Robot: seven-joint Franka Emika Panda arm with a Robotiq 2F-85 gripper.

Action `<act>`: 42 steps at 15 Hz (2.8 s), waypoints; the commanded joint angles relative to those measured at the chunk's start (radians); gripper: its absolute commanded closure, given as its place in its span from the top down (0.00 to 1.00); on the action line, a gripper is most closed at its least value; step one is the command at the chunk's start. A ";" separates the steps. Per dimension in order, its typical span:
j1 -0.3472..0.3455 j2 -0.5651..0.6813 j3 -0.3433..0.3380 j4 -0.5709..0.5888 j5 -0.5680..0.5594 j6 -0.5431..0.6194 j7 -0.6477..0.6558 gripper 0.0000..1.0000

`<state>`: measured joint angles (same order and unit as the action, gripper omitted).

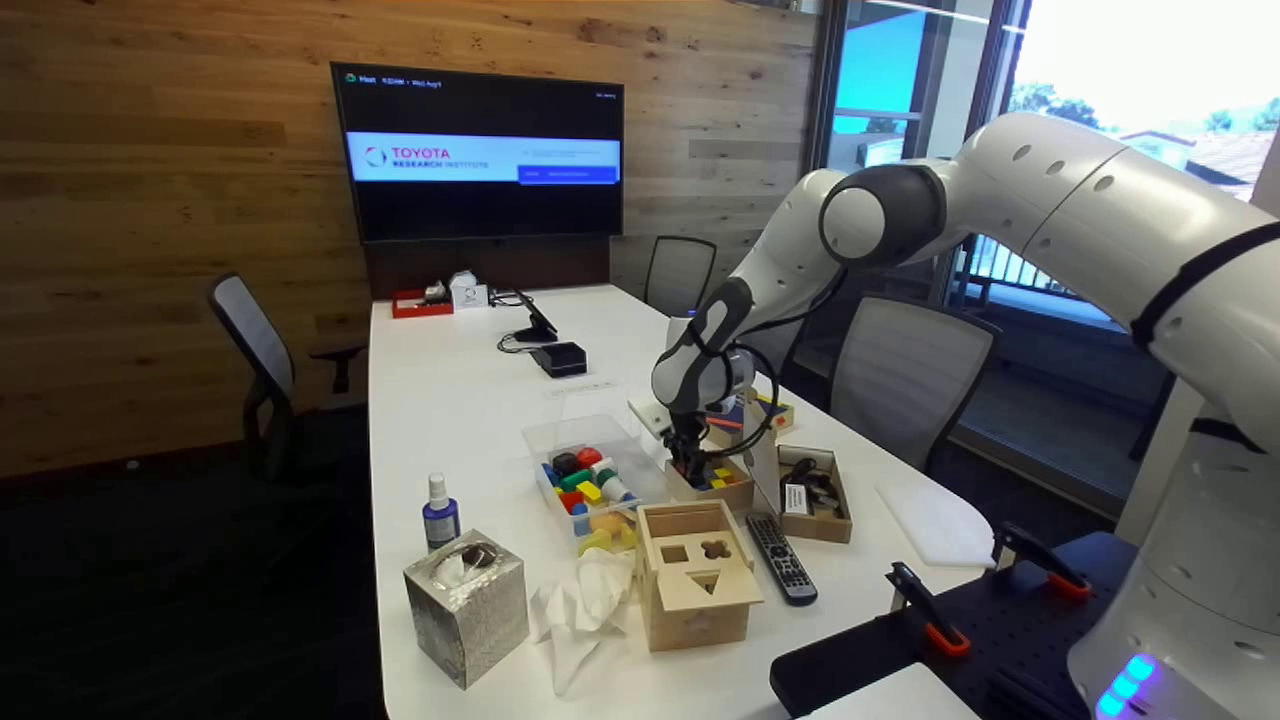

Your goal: Through the square hole, put the orange block inside the cube-shaped object

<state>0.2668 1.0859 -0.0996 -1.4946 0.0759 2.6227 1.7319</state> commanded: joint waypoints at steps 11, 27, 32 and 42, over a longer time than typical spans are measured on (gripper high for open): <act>-0.041 -0.489 0.146 -0.430 0.018 -0.059 -0.421 0.13; 0.023 -0.714 0.295 -0.786 0.087 -0.055 -0.648 0.13; 0.028 -0.721 0.321 -0.861 0.135 0.037 -0.747 0.13; 0.039 -0.703 0.322 -0.837 0.127 -0.005 -0.906 0.13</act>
<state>0.2988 0.4051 0.2250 -2.3352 0.1905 2.6537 0.8776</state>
